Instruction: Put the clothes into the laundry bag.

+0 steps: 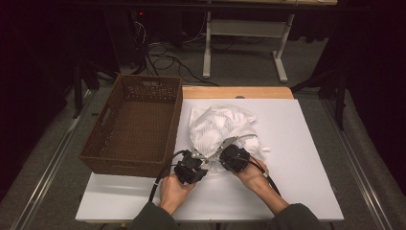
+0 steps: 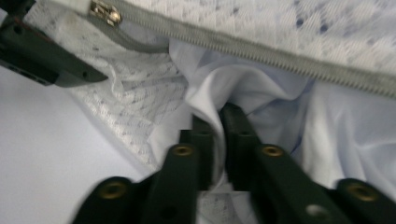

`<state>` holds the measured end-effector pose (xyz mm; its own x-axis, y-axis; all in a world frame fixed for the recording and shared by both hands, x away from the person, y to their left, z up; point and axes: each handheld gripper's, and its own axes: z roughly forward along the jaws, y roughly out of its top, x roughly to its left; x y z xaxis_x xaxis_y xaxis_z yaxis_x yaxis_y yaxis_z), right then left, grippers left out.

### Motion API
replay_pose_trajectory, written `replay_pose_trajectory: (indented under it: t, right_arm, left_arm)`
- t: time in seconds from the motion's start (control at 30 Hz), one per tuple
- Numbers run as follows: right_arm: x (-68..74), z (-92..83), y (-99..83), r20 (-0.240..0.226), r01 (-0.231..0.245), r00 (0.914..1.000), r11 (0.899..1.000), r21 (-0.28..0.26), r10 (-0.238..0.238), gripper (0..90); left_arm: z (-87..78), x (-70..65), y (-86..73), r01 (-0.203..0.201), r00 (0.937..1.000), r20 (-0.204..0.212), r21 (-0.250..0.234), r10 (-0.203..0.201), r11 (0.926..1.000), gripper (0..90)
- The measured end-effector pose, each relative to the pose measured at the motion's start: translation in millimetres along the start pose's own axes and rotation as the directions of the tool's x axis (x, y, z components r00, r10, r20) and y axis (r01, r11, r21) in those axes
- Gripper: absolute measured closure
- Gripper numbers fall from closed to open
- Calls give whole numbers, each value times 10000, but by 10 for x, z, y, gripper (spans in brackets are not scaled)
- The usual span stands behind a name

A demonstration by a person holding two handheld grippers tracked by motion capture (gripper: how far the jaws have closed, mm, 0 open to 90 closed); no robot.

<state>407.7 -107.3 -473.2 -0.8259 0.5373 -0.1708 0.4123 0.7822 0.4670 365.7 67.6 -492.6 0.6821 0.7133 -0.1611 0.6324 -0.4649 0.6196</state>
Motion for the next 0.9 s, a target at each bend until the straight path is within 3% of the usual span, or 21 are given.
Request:
replay_pose_trajectory:
  t: [0.07, 0.2, 0.33, 0.47, 0.6, 0.7, 0.77, 0.9]
  right_arm:
    - [-13, -33, 30, -118, -135, 9998, 9998, -160, 133, 896]
    - [9, -40, 138, -97, 142, 9998, 9994, -301, -145, 897]
    - [59, 37, 276, 175, 236, 9996, 9989, -397, -229, 897]
    - [42, 217, 411, 925, 561, 9943, 9980, -277, -533, 898]
    - [-80, 404, 446, 1630, 293, 9862, 9995, -91, -274, 896]
    - [-139, 427, 420, 1411, -162, 9898, 9996, -215, 191, 881]
    - [-135, 373, 408, 1149, -144, 9932, 9996, -231, 170, 798]
    - [-55, 91, 318, 517, -136, 9985, 9982, -585, 167, 624]
  left_arm:
    - [-5, 0, 5, -17, 10000, 43, -19, 17, 10000, 876]
    - [-32, -23, 3, -21, 9999, 121, -90, 22, 10000, 877]
    - [-136, -105, 3, -531, 9986, -76, -35, 530, 9986, 879]
    - [-174, -101, -11, -447, 9990, -38, 50, 447, 9990, 883]
    - [-190, -65, -26, -311, 9995, 68, 58, 310, 9995, 884]
    - [-178, -45, -34, -214, 9997, 112, 26, 213, 9998, 882]
    - [-176, -35, -36, -288, 9995, 88, 86, 288, 9995, 880]
    - [-154, -18, -35, -178, 9998, 83, 50, 178, 9998, 855]
